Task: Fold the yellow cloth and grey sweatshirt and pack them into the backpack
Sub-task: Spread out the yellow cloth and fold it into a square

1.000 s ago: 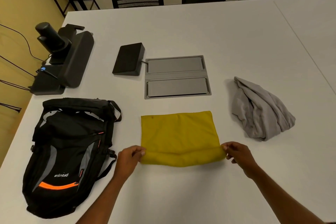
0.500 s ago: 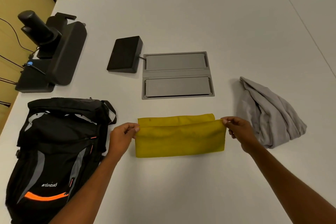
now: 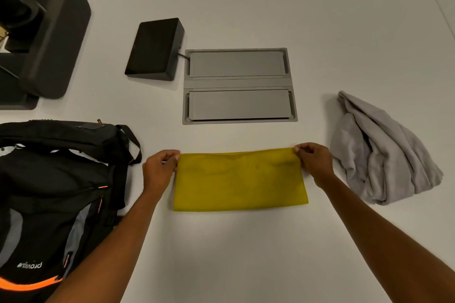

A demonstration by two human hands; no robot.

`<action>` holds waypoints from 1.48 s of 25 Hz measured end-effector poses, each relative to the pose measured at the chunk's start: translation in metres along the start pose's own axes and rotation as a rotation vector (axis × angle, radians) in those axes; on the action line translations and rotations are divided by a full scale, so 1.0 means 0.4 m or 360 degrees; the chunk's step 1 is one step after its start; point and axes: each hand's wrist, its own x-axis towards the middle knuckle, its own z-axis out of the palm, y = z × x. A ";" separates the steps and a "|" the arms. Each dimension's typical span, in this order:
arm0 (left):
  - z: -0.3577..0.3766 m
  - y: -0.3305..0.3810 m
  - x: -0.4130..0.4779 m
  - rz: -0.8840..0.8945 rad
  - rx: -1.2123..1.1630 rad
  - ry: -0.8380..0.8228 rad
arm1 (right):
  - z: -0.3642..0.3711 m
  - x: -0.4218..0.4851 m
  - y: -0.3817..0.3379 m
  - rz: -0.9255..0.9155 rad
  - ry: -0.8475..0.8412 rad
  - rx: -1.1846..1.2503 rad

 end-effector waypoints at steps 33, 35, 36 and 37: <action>-0.040 -0.122 -0.318 -0.0672 0.0204 0.0083 | -0.078 -0.323 0.168 0.0630 0.0038 0.0421; -0.029 -0.117 -0.334 -0.0522 0.0457 0.0243 | -0.065 -0.329 0.170 0.0516 0.0100 0.0119; -0.016 -0.104 -0.345 -0.0378 0.0596 0.0349 | -0.057 -0.335 0.169 0.0412 0.0175 -0.0174; 0.001 -0.087 -0.356 -0.0193 0.0693 0.0436 | -0.047 -0.344 0.166 0.0278 0.0275 -0.0473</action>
